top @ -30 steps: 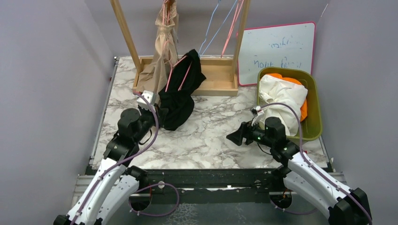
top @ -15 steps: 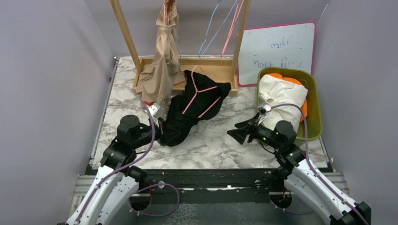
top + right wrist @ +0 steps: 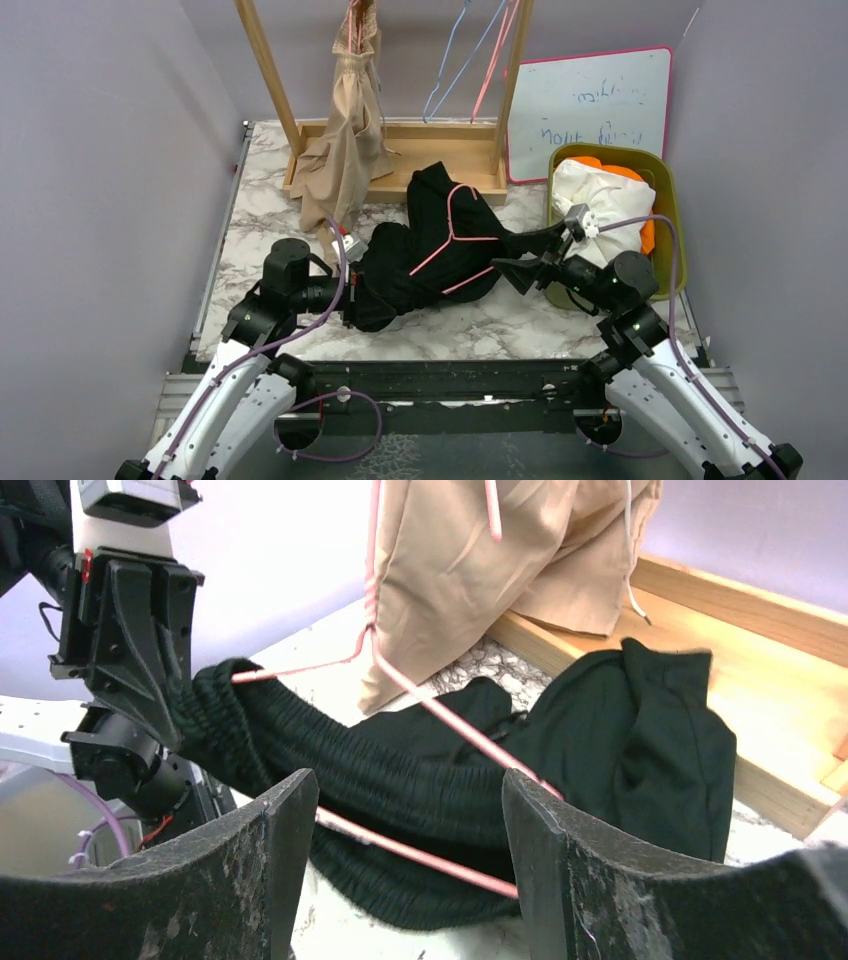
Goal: Remove the shorts from the hanger
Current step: Pick up the hanger from the clothes rod.
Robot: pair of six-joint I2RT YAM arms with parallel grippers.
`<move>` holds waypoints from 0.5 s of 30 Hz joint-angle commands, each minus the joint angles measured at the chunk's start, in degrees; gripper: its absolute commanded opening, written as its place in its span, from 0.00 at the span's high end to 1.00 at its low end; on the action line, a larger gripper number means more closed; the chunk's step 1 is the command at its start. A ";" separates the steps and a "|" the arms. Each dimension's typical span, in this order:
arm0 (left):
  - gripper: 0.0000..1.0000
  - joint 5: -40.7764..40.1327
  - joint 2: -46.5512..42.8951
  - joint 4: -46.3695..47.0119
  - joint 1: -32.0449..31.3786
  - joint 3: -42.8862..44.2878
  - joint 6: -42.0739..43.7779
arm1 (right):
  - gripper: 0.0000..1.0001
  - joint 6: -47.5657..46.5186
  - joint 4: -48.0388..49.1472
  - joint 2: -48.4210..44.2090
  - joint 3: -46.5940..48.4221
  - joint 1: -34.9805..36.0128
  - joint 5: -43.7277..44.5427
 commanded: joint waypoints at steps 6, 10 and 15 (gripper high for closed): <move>1.00 9.01 1.93 2.23 -0.16 0.32 1.55 | 0.36 7.28 7.51 16.23 9.15 0.25 -11.27; 1.00 9.47 2.97 2.36 -0.16 0.21 1.63 | 0.37 11.29 13.16 20.49 9.39 1.03 -12.16; 1.00 10.03 4.39 2.42 -0.25 0.59 2.21 | 0.37 10.30 9.68 24.31 12.95 3.40 -6.04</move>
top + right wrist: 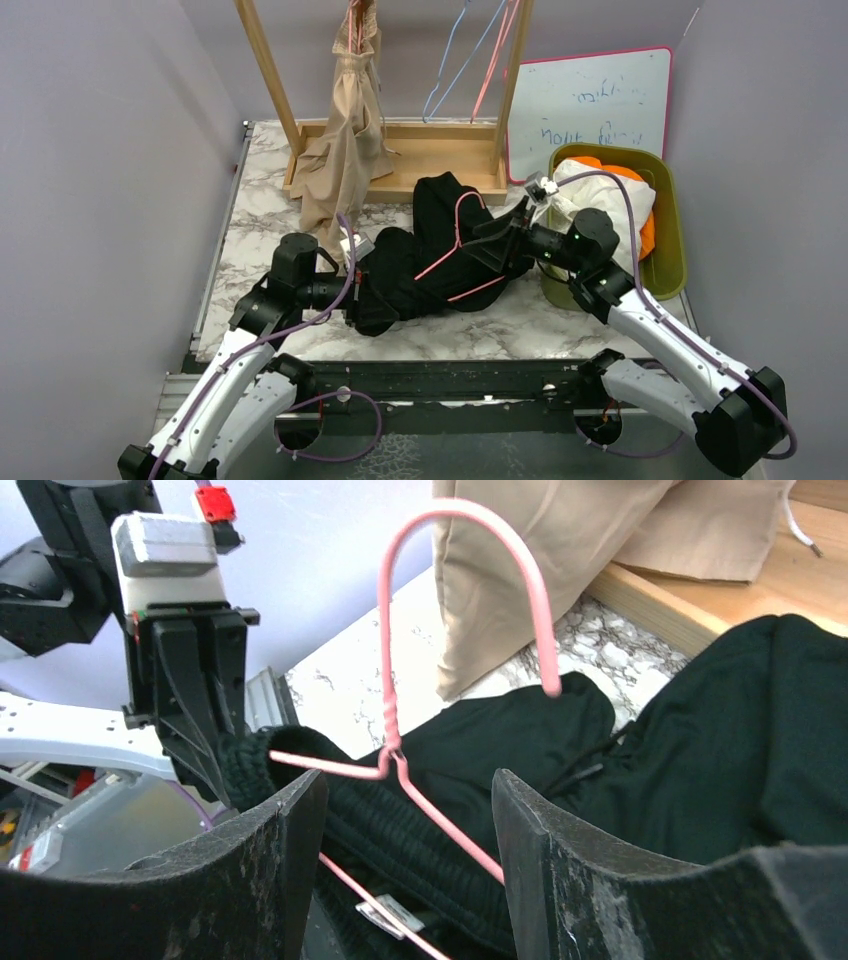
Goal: Remove the shorts from the hanger
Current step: Pick up the hanger from the clothes rod.
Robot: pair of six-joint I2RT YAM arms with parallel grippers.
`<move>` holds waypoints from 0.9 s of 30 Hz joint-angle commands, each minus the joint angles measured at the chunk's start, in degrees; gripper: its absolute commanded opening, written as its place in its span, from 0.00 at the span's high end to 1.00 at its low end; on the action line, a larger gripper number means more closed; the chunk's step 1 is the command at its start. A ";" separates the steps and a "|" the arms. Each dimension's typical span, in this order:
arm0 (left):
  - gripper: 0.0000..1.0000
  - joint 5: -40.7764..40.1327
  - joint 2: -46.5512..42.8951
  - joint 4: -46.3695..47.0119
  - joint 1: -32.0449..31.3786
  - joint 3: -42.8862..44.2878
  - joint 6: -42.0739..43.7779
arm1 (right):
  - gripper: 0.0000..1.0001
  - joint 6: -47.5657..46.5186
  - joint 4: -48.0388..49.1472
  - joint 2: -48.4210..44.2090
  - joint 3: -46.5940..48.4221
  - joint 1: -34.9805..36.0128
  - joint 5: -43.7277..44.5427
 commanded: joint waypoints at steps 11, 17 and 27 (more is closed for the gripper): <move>1.00 3.92 1.15 2.80 -0.38 0.95 1.17 | 0.52 0.85 3.92 7.69 4.30 9.95 19.05; 1.00 1.06 -0.07 2.84 -0.35 0.13 -0.25 | 0.82 -0.37 4.86 6.93 3.53 11.46 21.27; 0.32 -12.48 1.76 3.24 -0.39 4.89 -2.15 | 0.99 -7.35 -0.31 2.84 2.01 11.55 23.08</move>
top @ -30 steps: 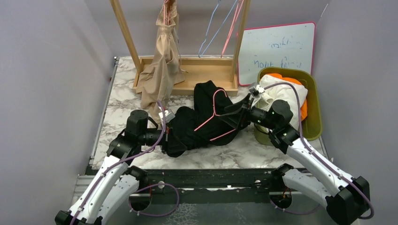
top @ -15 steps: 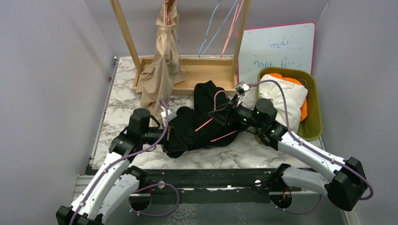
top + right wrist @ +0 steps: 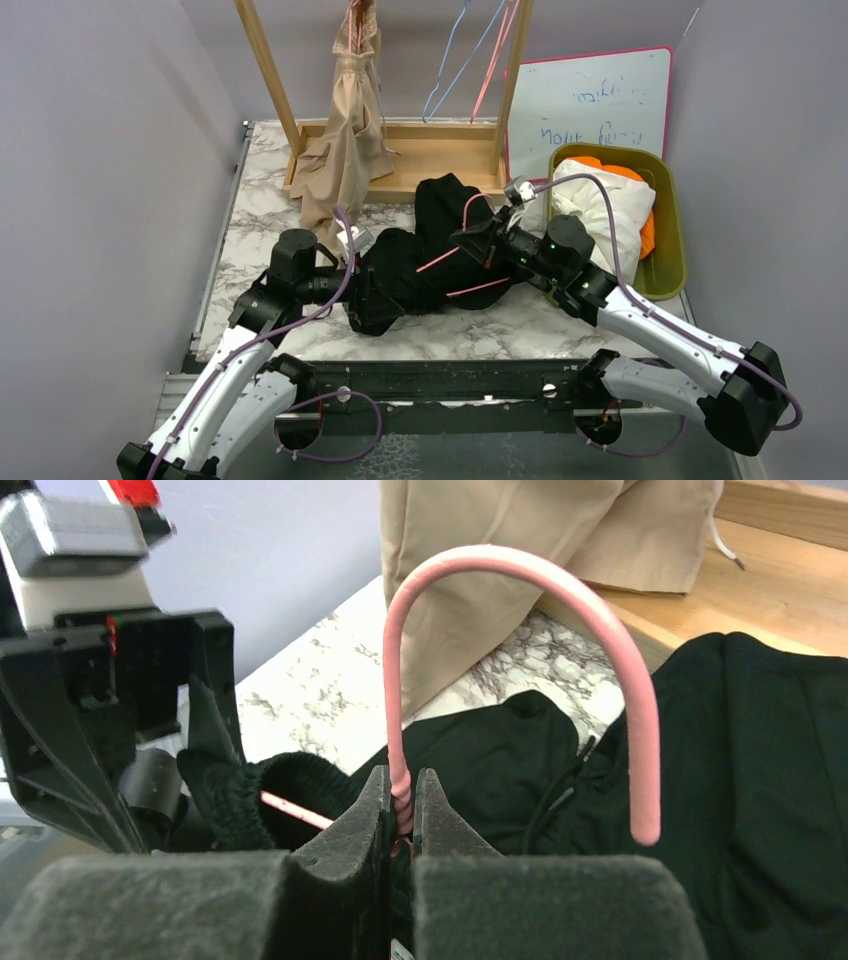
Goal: Remove the shorts from the hanger
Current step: Pick up the hanger from the clothes rod, then remove the shorts from the hanger.
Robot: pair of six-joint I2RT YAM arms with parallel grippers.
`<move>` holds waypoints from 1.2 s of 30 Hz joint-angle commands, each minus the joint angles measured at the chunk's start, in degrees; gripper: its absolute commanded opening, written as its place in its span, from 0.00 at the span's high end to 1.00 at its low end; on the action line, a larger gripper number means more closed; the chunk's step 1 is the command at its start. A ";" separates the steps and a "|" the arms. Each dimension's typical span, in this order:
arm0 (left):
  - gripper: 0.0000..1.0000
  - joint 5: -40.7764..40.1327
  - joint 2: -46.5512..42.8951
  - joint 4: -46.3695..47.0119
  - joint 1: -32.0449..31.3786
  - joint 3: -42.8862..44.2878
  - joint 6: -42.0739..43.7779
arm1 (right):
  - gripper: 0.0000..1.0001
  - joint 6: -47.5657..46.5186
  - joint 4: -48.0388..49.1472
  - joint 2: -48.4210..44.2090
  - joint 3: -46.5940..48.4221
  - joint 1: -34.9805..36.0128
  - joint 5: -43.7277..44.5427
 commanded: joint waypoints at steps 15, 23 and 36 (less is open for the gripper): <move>0.37 -27.13 16.95 1.10 -13.80 14.08 2.10 | 0.99 -8.00 -4.93 -2.86 -1.52 0.19 0.04; 0.45 -42.86 17.55 3.70 -19.23 13.90 -1.88 | 0.99 -8.50 -5.73 -3.74 -2.32 0.18 -0.38; 0.48 -36.59 19.98 7.94 -19.27 12.78 -2.11 | 0.99 -6.72 -4.18 -4.06 -3.13 0.19 -3.03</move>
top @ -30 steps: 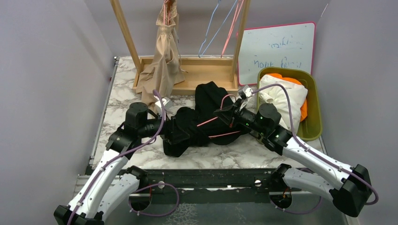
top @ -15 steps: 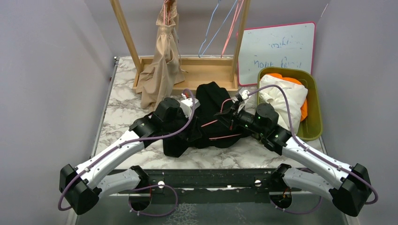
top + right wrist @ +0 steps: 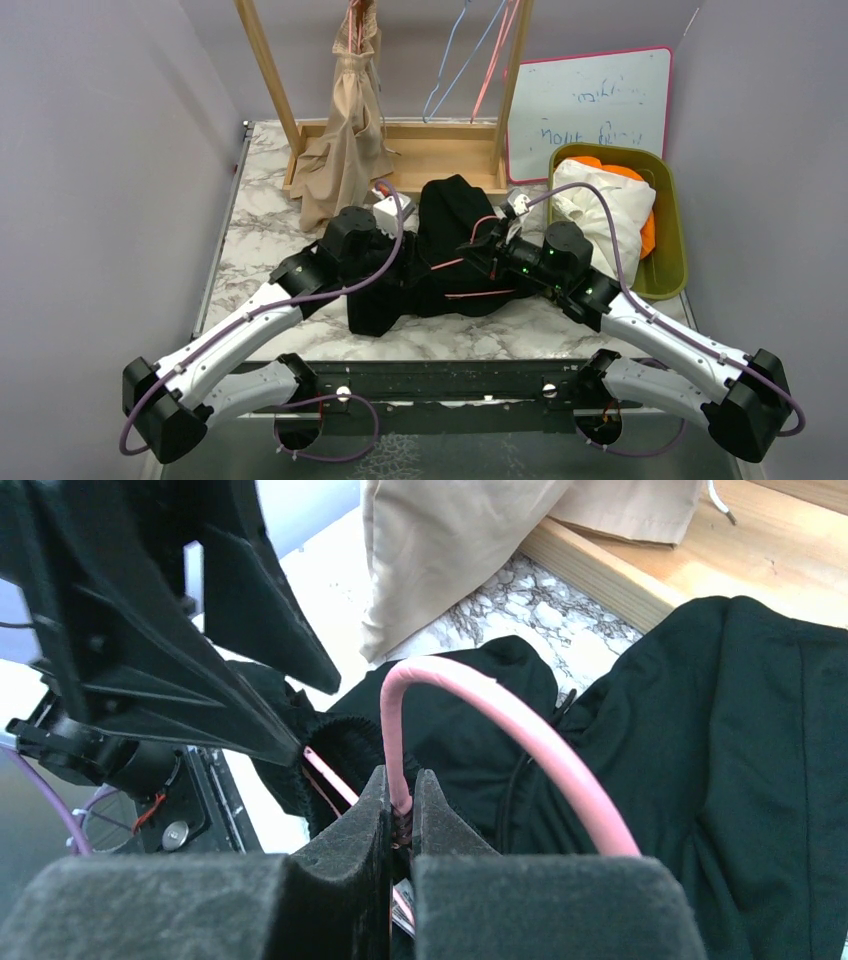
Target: Remove the shorts from the hanger
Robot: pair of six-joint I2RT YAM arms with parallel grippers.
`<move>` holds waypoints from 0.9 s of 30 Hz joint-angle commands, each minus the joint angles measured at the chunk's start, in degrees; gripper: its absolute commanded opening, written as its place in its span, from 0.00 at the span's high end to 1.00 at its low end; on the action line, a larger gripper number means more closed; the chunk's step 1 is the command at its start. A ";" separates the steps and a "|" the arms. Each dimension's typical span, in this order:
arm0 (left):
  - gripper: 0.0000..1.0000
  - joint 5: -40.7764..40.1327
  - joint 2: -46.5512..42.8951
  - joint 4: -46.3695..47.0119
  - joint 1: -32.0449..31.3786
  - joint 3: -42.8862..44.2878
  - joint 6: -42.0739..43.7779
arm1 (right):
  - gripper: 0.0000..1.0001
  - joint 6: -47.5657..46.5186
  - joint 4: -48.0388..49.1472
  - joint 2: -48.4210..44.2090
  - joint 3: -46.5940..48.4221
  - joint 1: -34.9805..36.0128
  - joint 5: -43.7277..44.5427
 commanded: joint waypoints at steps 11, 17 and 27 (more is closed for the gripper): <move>0.90 -1.08 -0.41 0.99 -0.22 -2.00 -0.30 | 0.99 0.50 1.15 -1.71 -0.85 0.16 1.06; 1.00 -5.25 -2.97 -1.64 -0.20 -4.26 -2.30 | 0.99 0.40 1.00 -3.48 -0.96 0.15 5.63; 1.00 -27.69 -9.43 -11.59 -0.18 -4.36 -11.40 | 0.99 -2.40 -4.62 -8.87 -1.37 0.17 17.16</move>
